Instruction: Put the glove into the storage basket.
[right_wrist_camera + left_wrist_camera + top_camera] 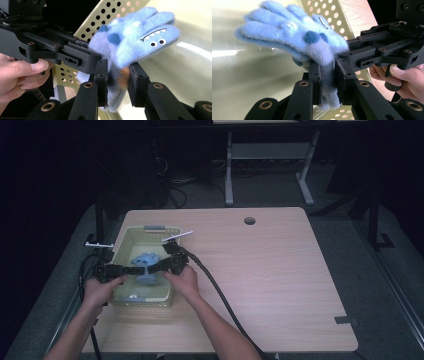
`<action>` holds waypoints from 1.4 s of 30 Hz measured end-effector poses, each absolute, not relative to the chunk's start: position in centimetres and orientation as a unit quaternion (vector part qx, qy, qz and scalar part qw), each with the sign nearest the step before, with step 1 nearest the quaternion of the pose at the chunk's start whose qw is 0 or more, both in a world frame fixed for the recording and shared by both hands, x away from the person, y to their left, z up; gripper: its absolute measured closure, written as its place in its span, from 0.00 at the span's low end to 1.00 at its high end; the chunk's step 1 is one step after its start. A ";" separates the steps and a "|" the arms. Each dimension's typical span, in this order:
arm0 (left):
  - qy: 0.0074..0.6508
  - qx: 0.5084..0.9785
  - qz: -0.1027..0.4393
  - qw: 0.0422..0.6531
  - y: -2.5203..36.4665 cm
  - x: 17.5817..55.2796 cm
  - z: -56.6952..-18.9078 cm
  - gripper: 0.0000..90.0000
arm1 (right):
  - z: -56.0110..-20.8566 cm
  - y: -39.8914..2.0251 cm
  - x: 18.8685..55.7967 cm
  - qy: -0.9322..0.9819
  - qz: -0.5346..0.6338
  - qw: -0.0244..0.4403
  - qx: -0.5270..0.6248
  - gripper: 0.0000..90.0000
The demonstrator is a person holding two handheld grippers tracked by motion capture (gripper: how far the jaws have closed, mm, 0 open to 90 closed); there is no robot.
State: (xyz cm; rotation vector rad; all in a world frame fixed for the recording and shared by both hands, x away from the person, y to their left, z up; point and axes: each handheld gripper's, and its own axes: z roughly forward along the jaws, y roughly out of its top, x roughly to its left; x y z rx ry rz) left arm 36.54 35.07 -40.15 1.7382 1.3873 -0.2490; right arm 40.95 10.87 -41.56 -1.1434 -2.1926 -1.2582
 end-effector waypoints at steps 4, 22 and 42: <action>0.558 0.701 -0.096 0.435 35.0 36.5 -40.1 0.85 | -41.5 10.9 40.9 -0.780 -0.443 0.177 -0.406 0.78; 0.573 0.752 -0.046 0.322 33.7 37.2 -40.9 0.84 | -39.7 9.3 40.6 -0.778 -0.449 0.140 -0.416 0.75; 0.565 0.784 0.057 0.252 32.7 37.5 -38.9 0.74 | -38.7 7.7 39.9 -0.772 -0.466 0.139 -0.409 0.73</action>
